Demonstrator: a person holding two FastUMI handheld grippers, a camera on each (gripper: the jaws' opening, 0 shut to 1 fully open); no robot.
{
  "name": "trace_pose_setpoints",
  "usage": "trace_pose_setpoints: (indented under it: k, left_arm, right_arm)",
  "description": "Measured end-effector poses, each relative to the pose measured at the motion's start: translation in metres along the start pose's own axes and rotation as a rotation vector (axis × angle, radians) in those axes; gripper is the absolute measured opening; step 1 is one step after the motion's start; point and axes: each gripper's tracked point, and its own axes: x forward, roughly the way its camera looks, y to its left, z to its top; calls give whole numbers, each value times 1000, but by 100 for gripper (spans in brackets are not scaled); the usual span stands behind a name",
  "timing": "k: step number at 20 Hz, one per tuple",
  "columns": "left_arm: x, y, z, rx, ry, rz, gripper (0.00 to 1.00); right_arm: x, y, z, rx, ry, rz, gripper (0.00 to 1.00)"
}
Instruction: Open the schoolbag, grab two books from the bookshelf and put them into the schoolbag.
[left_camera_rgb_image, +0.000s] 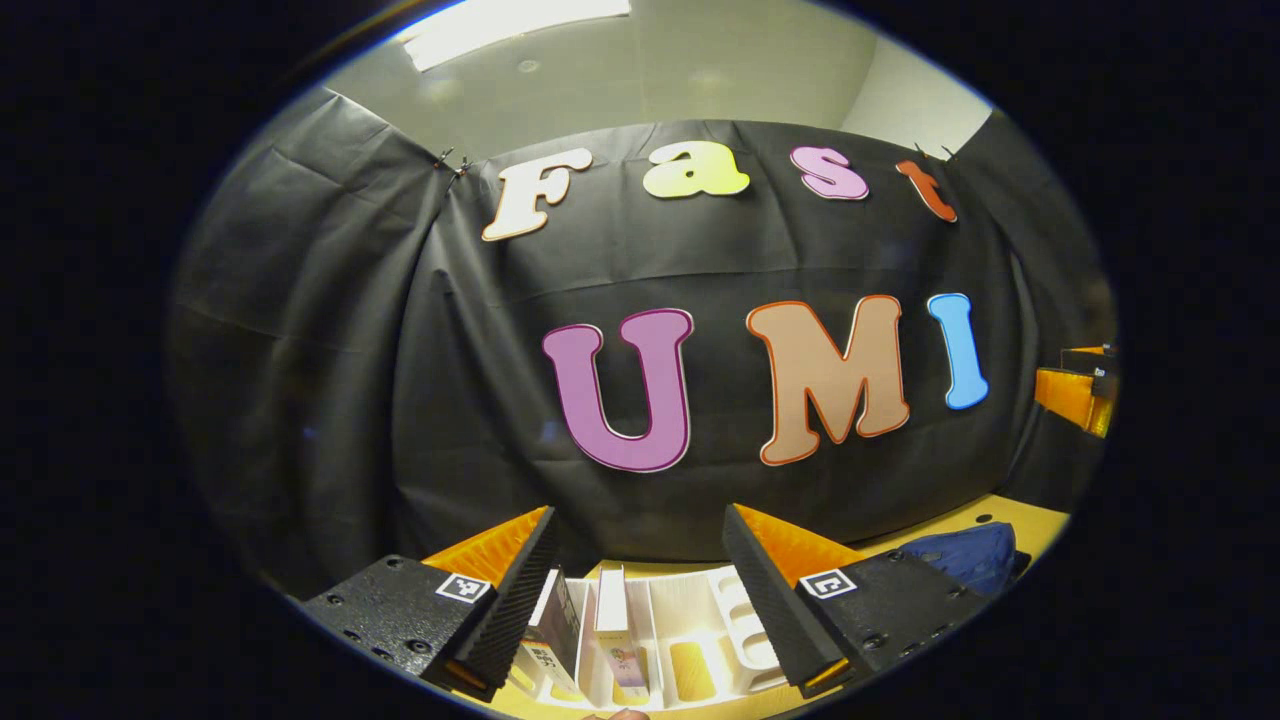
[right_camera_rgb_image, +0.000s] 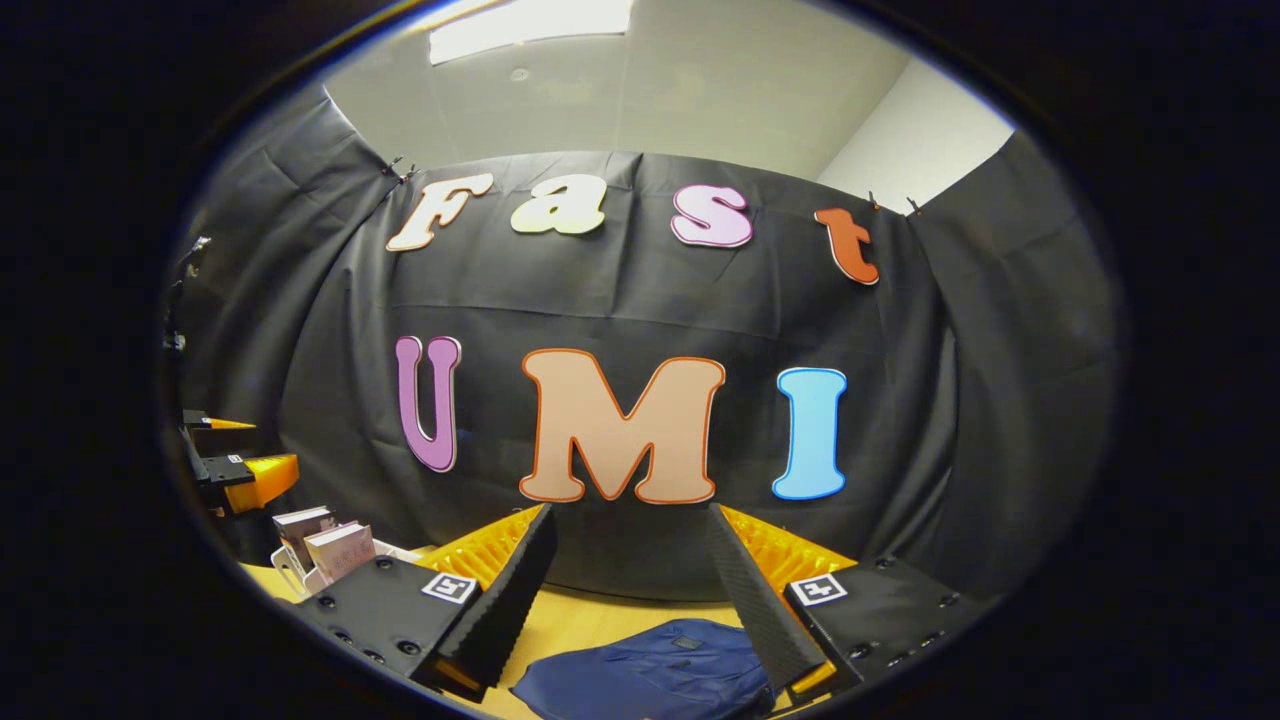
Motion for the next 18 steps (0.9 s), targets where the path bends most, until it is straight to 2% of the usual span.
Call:
trace_pose_setpoints:
  k: [1,2,3,4,6,8,9,10,11,13,14,17,18]
  left_arm:
    - [3,6,-1,-10,1,13,99]
    - [4,10,-2,-16,2,21,96]
    - [6,13,-5,-16,7,26,99]
    - [9,13,-6,-14,11,25,96]
    - [13,14,-8,-5,14,21,99]
    - [17,16,-8,0,14,22,96]
    - [18,17,-8,-1,15,26,99]
    - [18,17,-10,-2,18,28,95]
    - [19,16,-12,-6,21,27,99]
    - [19,15,-14,-10,29,26,99]
    - [19,14,-14,-13,30,27,99]
    - [19,13,-16,-23,34,27,100]
    - [18,13,-17,-27,38,27,96]
  right_arm:
    - [3,9,-2,-10,3,14,100]
    - [8,15,-1,-16,-1,23,93]
    - [10,18,1,-20,-8,27,94]
    - [12,20,1,-23,-12,31,95]
    - [16,25,-1,-26,-9,33,100]
    - [20,25,-6,-22,-1,32,100]
    - [21,26,-11,-19,7,33,100]
    - [22,27,-14,-17,14,35,100]
    - [23,26,-16,-18,20,34,100]
    - [26,24,-20,-23,26,31,97]
    - [26,24,-21,-28,25,32,100]
    - [25,27,-26,-48,33,42,100]
    - [24,29,-29,-53,39,50,93]
